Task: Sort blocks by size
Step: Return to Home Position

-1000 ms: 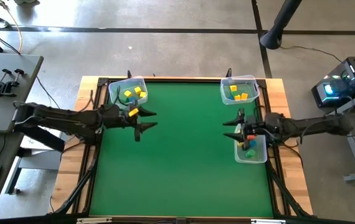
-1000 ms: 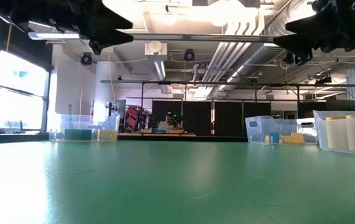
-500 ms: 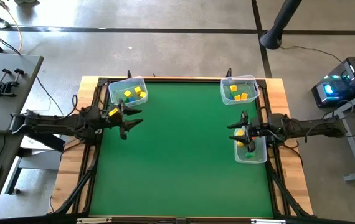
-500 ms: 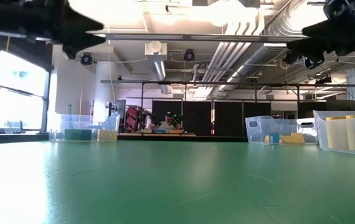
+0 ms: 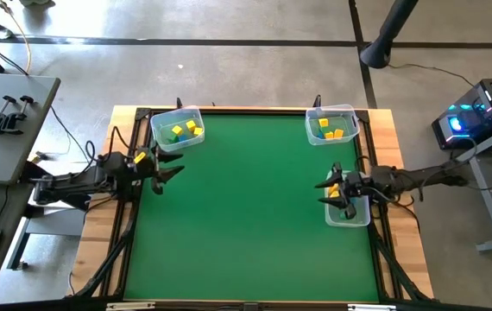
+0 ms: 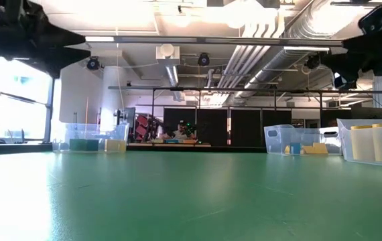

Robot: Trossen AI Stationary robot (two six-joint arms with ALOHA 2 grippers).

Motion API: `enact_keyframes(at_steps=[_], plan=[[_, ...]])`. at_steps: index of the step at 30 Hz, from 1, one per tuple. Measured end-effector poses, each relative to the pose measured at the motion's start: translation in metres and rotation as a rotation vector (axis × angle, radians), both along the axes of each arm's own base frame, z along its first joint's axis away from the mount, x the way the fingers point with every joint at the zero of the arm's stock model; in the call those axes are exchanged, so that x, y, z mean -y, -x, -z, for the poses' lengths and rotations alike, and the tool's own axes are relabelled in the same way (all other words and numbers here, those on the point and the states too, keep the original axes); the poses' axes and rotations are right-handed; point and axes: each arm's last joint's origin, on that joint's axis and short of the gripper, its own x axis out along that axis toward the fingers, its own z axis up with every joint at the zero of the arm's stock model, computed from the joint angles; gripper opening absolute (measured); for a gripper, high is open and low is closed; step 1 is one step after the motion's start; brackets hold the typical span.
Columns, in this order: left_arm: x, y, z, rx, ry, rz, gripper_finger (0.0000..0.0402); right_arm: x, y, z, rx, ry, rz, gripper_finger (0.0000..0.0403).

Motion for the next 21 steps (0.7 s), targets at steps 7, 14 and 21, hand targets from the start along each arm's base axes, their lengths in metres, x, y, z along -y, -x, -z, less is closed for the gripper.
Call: enact_keyframes(at_steps=[7, 14, 21], plan=[[0.0003, 0.0017, 0.0048, -0.043, 0.010, 0.001, 0.0203, 0.0034, 0.0074, -0.0044, 0.067, 0.016, 0.079, 0.0208], [0.0011, 0.0015, 0.0059, -0.055, 0.007, 0.024, 0.0203, 0.0040, 0.0070, -0.0039, 0.062, 0.045, 0.088, 0.0208], [0.0019, 0.0013, 0.0087, -0.086, -0.002, 0.054, 0.0203, 0.0096, 0.0039, -0.0009, 0.020, 0.022, 0.149, 0.0208]])
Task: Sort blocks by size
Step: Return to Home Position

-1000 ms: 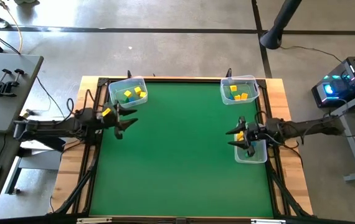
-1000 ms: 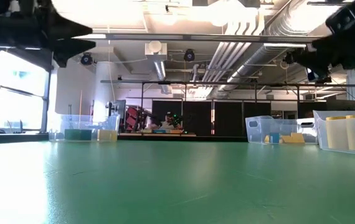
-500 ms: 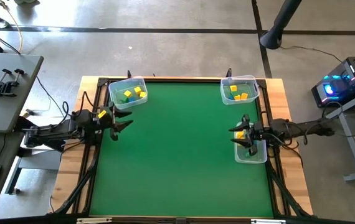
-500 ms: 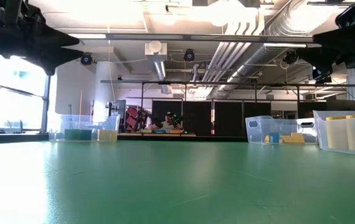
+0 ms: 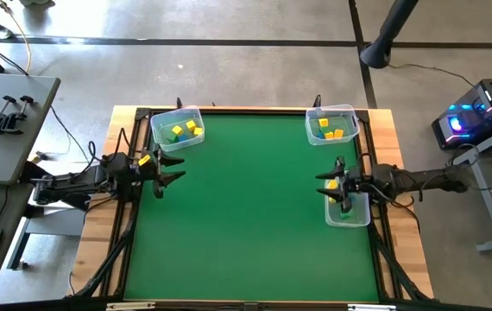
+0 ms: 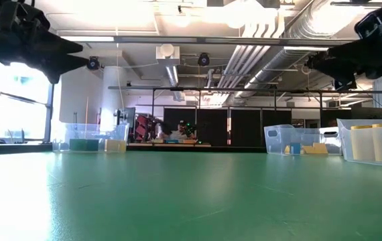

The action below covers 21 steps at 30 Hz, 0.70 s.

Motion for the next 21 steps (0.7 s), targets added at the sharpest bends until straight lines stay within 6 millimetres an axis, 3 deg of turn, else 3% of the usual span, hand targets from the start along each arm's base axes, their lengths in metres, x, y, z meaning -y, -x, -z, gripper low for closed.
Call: enact_keyframes(at_steps=[11, 18, 21], plan=[[0.001, 0.000, 0.001, -0.016, -0.021, 0.052, 0.0203, 0.017, -0.002, 0.003, -0.032, 0.020, 0.056, 0.0208], [0.001, 0.000, 0.005, -0.062, -0.067, 0.035, 0.0203, 0.015, -0.002, 0.003, -0.034, -0.028, 0.031, 0.0208], [0.000, 0.001, 0.012, -0.131, -0.005, -0.004, 0.0203, 0.014, -0.002, 0.003, -0.034, -0.037, 0.018, 0.0208]])
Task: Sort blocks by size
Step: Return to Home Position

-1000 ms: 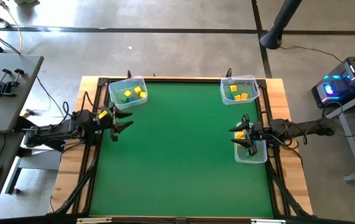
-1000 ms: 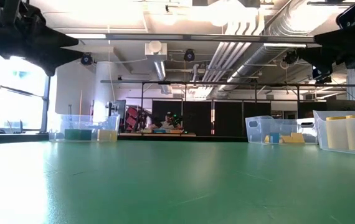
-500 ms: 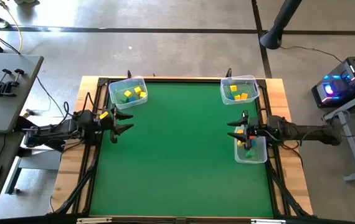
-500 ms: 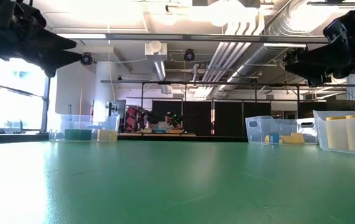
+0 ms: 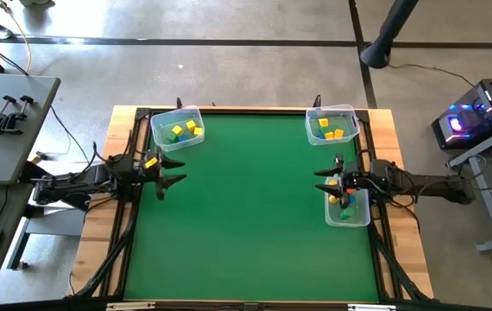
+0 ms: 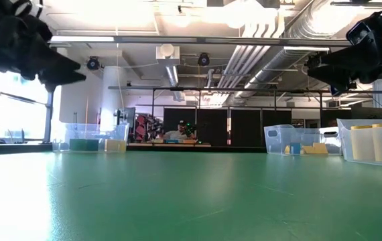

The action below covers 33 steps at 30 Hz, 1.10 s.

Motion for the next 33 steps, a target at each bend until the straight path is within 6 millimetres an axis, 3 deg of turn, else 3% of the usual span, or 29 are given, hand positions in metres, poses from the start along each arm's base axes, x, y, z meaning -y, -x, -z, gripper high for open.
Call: enact_keyframes(at_steps=[4, 14, 19, 22, 26, 33], plan=[[-0.001, -0.001, 0.002, -0.010, 0.076, -0.036, 0.0203, 0.000, 0.000, 0.000, 0.000, -0.015, -0.002, 0.0208], [-0.001, -0.001, 0.002, -0.011, 0.073, -0.039, 0.0203, 0.000, 0.000, 0.000, 0.000, -0.015, 0.000, 0.0208], [-0.003, -0.005, 0.000, 0.085, -0.112, -0.085, 0.0203, 0.000, 0.000, 0.000, 0.000, -0.014, 0.001, 0.0208], [-0.001, -0.008, 0.004, 0.116, -0.177, 0.027, 0.0203, 0.000, 0.000, 0.000, -0.001, -0.016, 0.001, 0.0208], [0.002, -0.009, 0.007, 0.099, -0.192, 0.120, 0.0203, 0.000, 0.000, 0.000, -0.001, -0.015, 0.001, 0.0208], [0.002, -0.009, 0.007, 0.096, -0.194, 0.114, 0.0203, 0.000, 0.000, 0.000, -0.001, -0.014, 0.001, 0.0208]])
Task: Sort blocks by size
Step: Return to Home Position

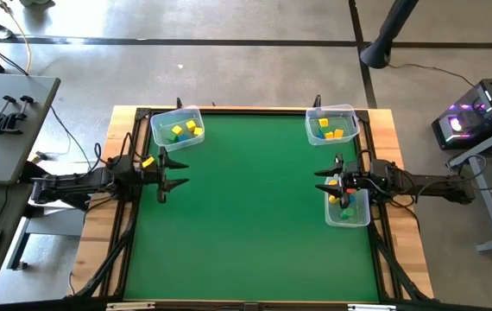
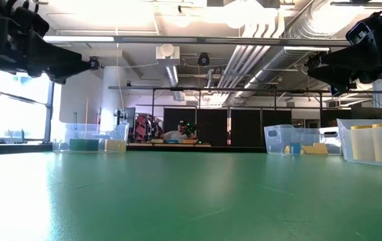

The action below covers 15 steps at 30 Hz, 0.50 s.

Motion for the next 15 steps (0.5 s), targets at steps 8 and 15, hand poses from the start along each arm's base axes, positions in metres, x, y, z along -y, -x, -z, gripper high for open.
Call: enact_keyframes(at_steps=[8, 15], plan=[[0.0000, 0.0000, 0.0000, 0.001, 0.009, -0.001, 0.0203, 0.0000, 0.0000, 0.0000, 0.000, 0.000, 0.000, 0.0208], [0.0000, 0.0000, 0.0000, 0.001, 0.009, -0.001, 0.0203, 0.0000, 0.0000, 0.0001, 0.000, 0.000, 0.000, 0.0208]])
